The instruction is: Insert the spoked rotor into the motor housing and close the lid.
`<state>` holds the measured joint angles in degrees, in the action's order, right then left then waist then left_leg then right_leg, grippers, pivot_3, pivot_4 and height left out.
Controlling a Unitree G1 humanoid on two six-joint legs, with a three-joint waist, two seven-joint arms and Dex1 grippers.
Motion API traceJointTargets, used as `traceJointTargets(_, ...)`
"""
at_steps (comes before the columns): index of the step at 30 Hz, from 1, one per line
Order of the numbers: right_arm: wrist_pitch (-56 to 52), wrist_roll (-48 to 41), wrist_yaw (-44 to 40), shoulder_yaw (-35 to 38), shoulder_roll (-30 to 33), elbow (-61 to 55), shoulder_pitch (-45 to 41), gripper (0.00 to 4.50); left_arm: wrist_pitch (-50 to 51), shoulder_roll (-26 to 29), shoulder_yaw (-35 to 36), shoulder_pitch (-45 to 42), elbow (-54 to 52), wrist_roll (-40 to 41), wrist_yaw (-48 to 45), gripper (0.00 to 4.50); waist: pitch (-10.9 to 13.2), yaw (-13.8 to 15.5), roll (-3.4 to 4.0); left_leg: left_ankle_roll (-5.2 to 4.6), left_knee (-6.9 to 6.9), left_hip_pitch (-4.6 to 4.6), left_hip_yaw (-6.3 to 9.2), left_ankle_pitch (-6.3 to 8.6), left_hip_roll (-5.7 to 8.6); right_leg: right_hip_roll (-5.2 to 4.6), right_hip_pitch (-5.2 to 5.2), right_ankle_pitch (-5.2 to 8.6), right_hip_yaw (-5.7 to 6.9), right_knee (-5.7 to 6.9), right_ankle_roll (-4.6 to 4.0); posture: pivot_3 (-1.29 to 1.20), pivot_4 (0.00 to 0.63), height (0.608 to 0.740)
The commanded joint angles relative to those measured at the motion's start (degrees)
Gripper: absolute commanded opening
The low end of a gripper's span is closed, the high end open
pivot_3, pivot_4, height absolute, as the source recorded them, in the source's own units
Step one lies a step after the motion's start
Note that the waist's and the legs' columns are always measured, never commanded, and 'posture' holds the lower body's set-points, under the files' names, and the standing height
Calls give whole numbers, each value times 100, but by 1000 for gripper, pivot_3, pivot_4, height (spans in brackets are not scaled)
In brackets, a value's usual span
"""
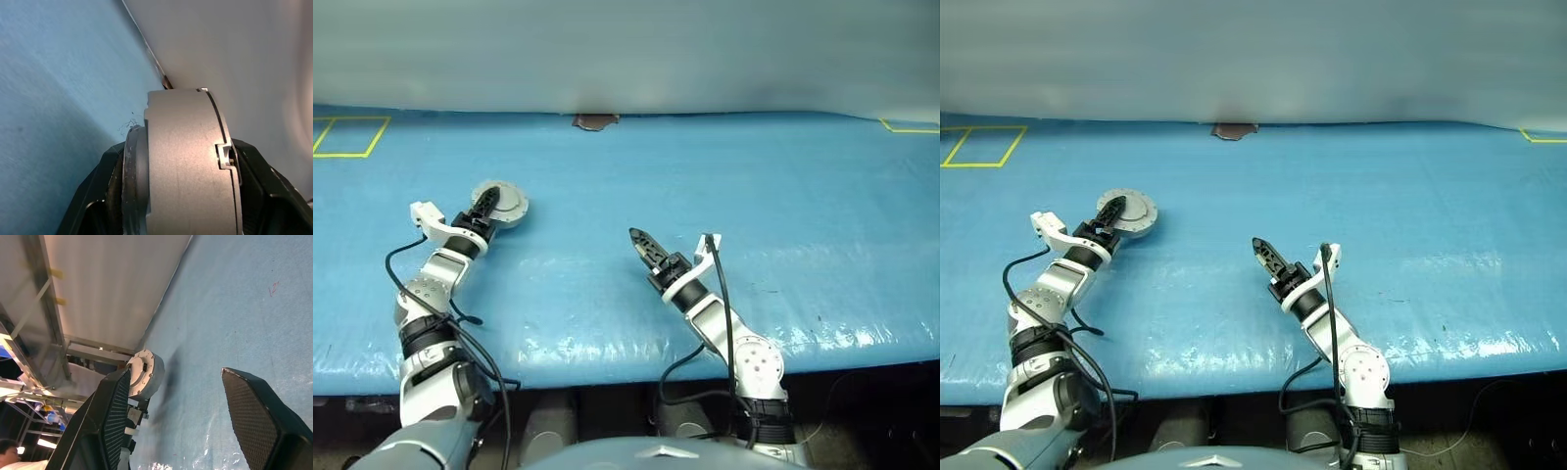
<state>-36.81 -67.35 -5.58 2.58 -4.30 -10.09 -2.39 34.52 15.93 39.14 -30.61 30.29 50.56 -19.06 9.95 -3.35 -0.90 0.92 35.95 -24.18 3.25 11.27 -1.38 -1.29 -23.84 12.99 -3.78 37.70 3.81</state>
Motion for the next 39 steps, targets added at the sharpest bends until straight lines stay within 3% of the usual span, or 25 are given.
traceJointTargets(1,-10,24,-96,-60,-124,-271,28,3115,-409,102,43,-231,68,-95,73,2887,0,-3,0,0,-1,0,0,0,1,0,0,0,0,-1,0,0,150,740)
traceJointTargets(9,-25,114,-136,-63,-153,-255,30,3115,-825,170,-47,-333,419,-433,321,2887,-2,-11,-10,1,2,-4,2,0,1,0,-2,-2,1,1,3,0,150,740)
traceJointTargets(12,-32,114,-138,-58,-158,-255,27,3150,-931,198,-80,-327,430,-515,350,3529,-2,-10,-10,1,2,-4,2,-1,1,0,-1,-2,1,1,3,0,150,740)
traceJointTargets(15,-37,114,-111,-41,-166,-212,1,3150,-910,268,-117,-300,375,-604,356,4464,-3,-5,-11,1,2,-4,3,-1,1,1,-2,-2,1,1,3,0,150,740)
traceJointTargets(32,-151,98,-88,14,-146,-43,-62,3150,-1205,866,-227,-78,131,-916,61,4464,-5,-1,-14,2,2,4,2,-1,0,0,4,-3,0,4,3,0,150,740)
traceJointTargets(34,-41,362,-262,-112,-27,-211,-12,3150,-1152,835,-427,26,-155,-879,-435,4464,-6,-4,-15,2,2,4,2,-1,0,0,4,-3,0,4,3,0,150,740)
traceJointTargets(39,392,1773,-946,-657,940,-980,264,3150,-707,807,-1398,547,-1533,-691,-2015,4464,-6,7,-16,4,1,2,-1,-1,8,-11,4,-2,0,1,2,0,150,740)
